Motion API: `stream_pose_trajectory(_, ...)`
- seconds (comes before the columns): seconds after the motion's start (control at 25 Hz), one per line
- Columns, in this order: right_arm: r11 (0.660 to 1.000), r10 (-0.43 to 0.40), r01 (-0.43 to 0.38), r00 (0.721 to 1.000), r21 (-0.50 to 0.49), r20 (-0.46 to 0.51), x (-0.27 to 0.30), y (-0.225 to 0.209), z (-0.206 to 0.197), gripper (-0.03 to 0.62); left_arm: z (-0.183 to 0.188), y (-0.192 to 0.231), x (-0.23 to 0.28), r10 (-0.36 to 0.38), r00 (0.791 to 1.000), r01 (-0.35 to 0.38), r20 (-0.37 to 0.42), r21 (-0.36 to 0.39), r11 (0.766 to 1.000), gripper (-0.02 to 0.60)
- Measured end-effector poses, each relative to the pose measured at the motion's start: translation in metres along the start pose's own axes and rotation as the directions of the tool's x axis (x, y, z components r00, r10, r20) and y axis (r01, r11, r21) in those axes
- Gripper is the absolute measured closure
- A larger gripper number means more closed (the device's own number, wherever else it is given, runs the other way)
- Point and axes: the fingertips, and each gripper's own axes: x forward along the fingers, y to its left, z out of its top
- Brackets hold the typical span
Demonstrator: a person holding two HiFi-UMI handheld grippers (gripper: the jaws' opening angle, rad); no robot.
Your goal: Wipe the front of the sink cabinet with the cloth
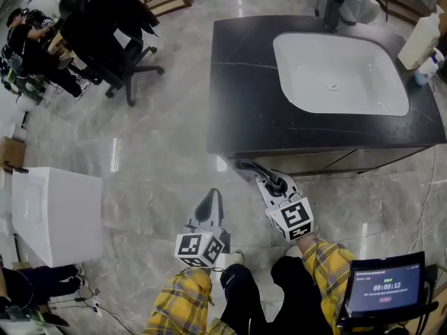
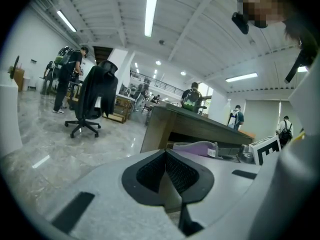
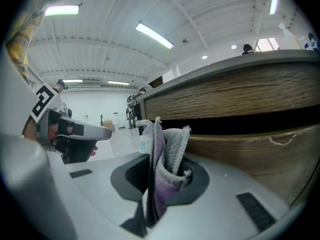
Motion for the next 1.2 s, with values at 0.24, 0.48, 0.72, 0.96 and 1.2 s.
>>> stream_pose_trajectory(0.24, 0.999, -0.044, 0.044, 0.999, 0.027, 0.004, -0.023, -0.026, -0.001, 0.551, -0.005, -0.029, 0.017, -0.056, 0.998, 0.056, -0.015, 0.003, 0.998, 0.575)
stream_pose_trajectory(0.48, 0.993, -0.107, 0.106, 0.994, 0.045, 0.009, -0.058, -0.074, -0.008, 0.549, -0.016, -0.074, 0.045, -0.113, 0.993, 0.114, -0.032, 0.030, 0.993, 0.575)
stream_pose_trajectory(0.72, 0.984, -0.168, 0.167, 0.986, 0.070, 0.012, -0.092, -0.119, -0.014, 0.551, -0.027, -0.118, 0.069, -0.172, 0.984, 0.174, -0.051, 0.032, 0.984, 0.575)
stream_pose_trajectory(0.96, 0.974, -0.214, 0.212, 0.977, 0.079, 0.013, -0.123, -0.153, -0.012, 0.551, -0.029, -0.159, 0.090, -0.216, 0.974, 0.219, -0.063, 0.037, 0.975, 0.575)
stream_pose_trajectory(1.2, 0.963, -0.259, 0.256, 0.966, 0.087, 0.027, -0.147, -0.184, -0.010, 0.551, -0.031, -0.195, 0.110, -0.263, 0.963, 0.266, -0.065, 0.045, 0.963, 0.575)
